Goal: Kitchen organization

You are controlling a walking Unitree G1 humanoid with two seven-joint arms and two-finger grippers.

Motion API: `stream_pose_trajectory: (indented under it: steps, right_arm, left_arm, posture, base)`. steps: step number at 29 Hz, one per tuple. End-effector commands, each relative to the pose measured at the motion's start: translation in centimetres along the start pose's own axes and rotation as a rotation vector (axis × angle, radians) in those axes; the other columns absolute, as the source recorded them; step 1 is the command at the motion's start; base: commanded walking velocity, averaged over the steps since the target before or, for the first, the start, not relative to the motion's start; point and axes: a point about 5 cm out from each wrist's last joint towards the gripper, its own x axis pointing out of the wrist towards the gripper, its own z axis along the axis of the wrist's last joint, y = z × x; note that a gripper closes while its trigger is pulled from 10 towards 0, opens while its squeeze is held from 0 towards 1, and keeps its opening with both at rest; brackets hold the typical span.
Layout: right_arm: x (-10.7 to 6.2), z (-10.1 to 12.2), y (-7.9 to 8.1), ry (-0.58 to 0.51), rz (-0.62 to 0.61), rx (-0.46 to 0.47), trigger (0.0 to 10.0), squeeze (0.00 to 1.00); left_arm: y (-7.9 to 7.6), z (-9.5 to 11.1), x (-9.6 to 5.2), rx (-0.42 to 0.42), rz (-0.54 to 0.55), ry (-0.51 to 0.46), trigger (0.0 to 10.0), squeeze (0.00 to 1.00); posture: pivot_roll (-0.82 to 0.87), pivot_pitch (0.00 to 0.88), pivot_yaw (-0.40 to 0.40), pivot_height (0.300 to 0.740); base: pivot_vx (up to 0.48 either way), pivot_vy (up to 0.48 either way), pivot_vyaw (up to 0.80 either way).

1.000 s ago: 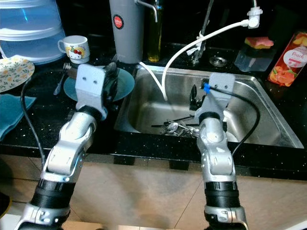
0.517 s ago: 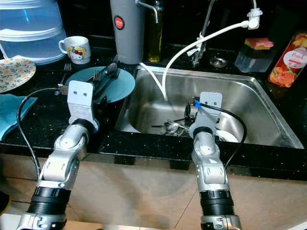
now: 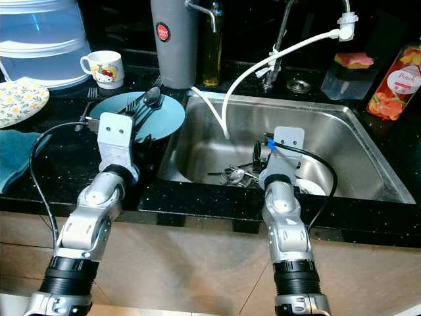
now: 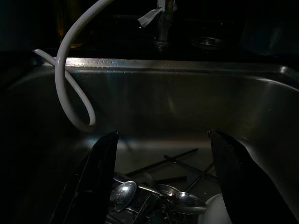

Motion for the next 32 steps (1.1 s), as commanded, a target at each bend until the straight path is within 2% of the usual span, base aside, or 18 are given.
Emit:
stream_pose_trajectory:
  steps: [1, 19, 32]
  right_arm:
    - [-0.08, -1.01, -0.28, 0.046, -0.009, 0.002, 10.0, 0.00]
    - [0.18, -0.62, -0.24, 0.033, 0.002, -0.004, 10.0, 0.00]
    - [0.45, -0.24, -0.21, 0.024, 0.011, -0.008, 10.0, 0.00]
  left_arm:
    - [-0.13, -0.60, -0.01, -0.006, 0.002, 0.030, 10.0, 0.00]
    - [-1.07, -0.14, -0.05, 0.027, -0.013, -0.006, 10.0, 0.00]
    - [-1.02, 0.31, 0.10, 0.029, 0.006, -0.021, 10.0, 0.00]
  posture:
    - [0.23, 0.000, -0.034, 0.740]
    - [0.22, 0.000, -0.056, 0.740]
    - [0.22, 0.000, -0.073, 0.740]
  base:
    - [0.000, 0.000, 0.00]
    - [0.000, 0.000, 0.00]
    - [0.000, 0.000, 0.00]
